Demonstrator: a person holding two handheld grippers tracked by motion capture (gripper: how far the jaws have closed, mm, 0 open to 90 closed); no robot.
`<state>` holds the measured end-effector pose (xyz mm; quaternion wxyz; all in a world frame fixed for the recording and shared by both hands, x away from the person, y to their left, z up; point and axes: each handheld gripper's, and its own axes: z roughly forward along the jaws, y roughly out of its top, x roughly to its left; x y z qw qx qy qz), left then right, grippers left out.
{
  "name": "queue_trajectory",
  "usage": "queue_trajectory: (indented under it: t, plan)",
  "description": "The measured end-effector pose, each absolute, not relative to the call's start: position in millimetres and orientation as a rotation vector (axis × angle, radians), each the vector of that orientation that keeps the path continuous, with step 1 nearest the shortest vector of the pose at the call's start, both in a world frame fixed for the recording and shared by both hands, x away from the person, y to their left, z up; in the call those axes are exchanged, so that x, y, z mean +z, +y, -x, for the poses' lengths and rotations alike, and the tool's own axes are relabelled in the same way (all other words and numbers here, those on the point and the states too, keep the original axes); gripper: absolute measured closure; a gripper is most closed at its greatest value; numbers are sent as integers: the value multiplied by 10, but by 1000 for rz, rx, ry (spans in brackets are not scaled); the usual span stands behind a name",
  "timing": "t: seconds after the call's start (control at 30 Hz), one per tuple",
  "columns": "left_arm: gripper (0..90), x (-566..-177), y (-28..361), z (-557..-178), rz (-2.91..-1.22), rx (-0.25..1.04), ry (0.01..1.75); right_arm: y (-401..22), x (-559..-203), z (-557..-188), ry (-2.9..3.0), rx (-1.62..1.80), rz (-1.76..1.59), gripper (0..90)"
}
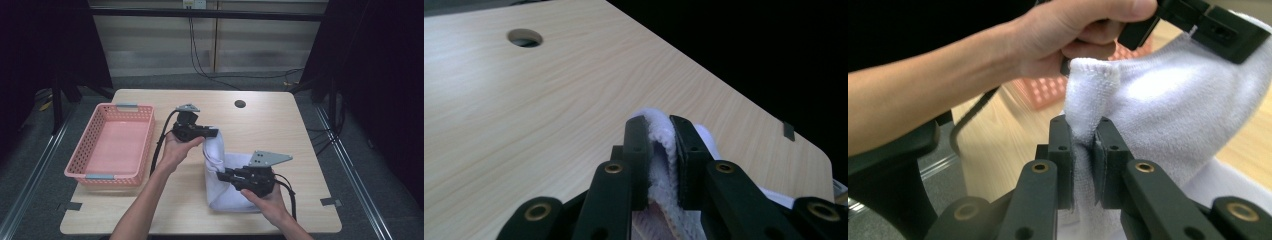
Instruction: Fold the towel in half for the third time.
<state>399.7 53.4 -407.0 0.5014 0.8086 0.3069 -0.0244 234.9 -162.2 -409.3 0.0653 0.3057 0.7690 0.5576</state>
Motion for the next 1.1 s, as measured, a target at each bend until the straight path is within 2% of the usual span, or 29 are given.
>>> queue_trajectory:
  t: [0.2, 0.47, 0.63, 0.73, 0.8, 0.97, 1.03, 1.1]
  plan:
    - [786, -4133, 192, -3985, -1987, -66, 718, -1947, -4191, -2234, 2287, 1636, -991, 807]
    - [772, -4595, -180, -3949, -2043, -142, 739, -2273, -4565, -2091, 2325, 1492, -1116, 795]
    - [762, -4700, -358, -3901, -2065, -163, 720, -2365, -4716, -2012, 2362, 1435, -1177, 792]
    - [702, -4688, -413, -3882, -2052, -177, 712, -2373, -4752, -1971, 2392, 1395, -1183, 770]
    - [661, -4645, -410, -3872, -2031, -185, 701, -2390, -4759, -1953, 2401, 1380, -1180, 692]
    - [469, -4478, -229, -3805, -2003, -144, 686, -2472, -4655, -1911, 2351, 1334, -1166, 373]
    - [402, -4419, -101, -3768, -1985, -138, 676, -2508, -4625, -1932, 2335, 1328, -1184, 327]
    - [391, -4376, 41, -3705, -1970, -109, 695, -2551, -4600, -1981, 2316, 1330, -1195, 297]
